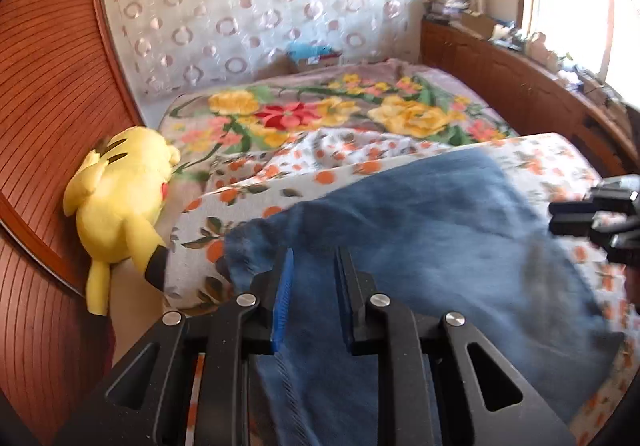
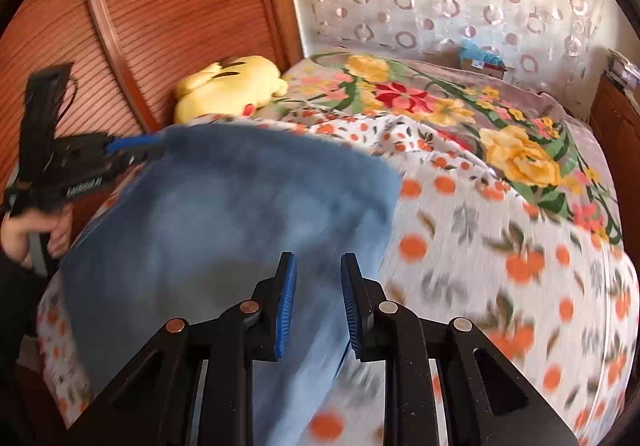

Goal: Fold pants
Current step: 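Smooth the folded jeans flat with both grippers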

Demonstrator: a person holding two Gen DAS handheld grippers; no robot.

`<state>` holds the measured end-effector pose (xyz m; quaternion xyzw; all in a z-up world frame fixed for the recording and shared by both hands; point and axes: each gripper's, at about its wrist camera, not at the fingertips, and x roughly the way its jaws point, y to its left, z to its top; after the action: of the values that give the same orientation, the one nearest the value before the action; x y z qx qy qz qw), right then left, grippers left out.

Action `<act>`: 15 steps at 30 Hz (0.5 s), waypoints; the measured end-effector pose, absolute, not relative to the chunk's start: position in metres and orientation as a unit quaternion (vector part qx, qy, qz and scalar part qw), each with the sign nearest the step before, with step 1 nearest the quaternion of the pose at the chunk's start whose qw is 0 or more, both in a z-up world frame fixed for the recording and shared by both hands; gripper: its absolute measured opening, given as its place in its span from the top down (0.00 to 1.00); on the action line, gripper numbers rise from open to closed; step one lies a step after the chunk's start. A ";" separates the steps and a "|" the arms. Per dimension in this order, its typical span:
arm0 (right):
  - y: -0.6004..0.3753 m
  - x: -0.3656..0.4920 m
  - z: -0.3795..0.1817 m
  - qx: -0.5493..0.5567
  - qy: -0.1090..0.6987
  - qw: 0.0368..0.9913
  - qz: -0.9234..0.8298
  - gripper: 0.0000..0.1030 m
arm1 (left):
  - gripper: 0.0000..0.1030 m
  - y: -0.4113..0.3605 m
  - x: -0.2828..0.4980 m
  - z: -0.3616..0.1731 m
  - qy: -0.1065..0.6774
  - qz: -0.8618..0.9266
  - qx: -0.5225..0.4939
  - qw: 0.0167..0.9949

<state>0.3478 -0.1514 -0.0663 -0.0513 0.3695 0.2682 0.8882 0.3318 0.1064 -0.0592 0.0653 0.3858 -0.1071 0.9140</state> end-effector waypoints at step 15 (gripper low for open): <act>-0.176 0.226 -0.082 -0.027 0.382 0.880 0.282 0.77 | 0.78 0.062 0.248 -0.076 0.402 -0.145 0.034 0.903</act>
<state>0.2260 -0.1758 -0.0822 -0.0266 0.3819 0.2819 0.8797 0.2477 0.0616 -0.0758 0.0340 0.4023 -0.1454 0.9033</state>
